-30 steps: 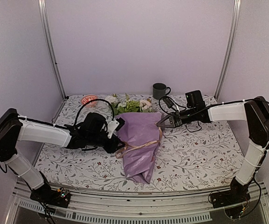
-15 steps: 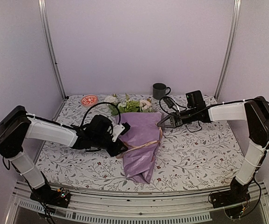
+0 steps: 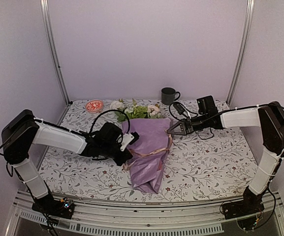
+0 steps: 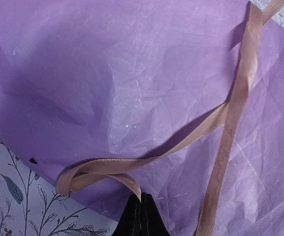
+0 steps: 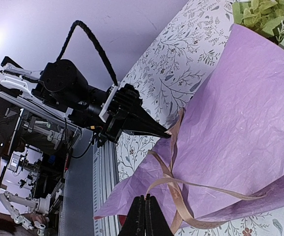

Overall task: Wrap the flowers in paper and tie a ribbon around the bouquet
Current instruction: Tie the ribbon around the folded bouquet.

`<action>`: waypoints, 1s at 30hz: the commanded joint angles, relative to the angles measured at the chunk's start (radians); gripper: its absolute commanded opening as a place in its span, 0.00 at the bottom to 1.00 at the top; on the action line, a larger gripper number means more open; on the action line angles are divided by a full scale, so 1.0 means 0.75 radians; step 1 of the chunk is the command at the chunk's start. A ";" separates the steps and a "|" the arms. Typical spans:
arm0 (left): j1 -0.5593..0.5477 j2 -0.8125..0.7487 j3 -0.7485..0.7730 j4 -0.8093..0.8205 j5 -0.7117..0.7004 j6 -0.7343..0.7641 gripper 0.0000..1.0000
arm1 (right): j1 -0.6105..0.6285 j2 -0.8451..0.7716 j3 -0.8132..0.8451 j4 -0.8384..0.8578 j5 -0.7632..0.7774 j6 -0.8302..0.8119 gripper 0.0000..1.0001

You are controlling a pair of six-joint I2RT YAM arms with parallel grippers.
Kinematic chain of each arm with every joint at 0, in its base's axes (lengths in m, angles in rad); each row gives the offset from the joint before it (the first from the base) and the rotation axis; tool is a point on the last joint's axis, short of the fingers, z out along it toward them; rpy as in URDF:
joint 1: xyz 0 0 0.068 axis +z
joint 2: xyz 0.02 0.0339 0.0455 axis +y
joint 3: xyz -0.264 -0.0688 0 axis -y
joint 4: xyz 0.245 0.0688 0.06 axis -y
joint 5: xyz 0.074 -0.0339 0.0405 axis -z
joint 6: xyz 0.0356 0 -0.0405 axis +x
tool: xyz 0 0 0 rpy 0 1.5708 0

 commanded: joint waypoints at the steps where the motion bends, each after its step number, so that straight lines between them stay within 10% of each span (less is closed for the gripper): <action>1: -0.017 -0.015 0.020 -0.014 -0.048 -0.019 0.00 | -0.034 -0.043 -0.026 0.000 -0.002 -0.010 0.00; 30: 0.162 -0.587 -0.297 0.228 -0.358 -0.228 0.00 | -0.121 -0.108 -0.003 0.063 0.031 0.056 0.00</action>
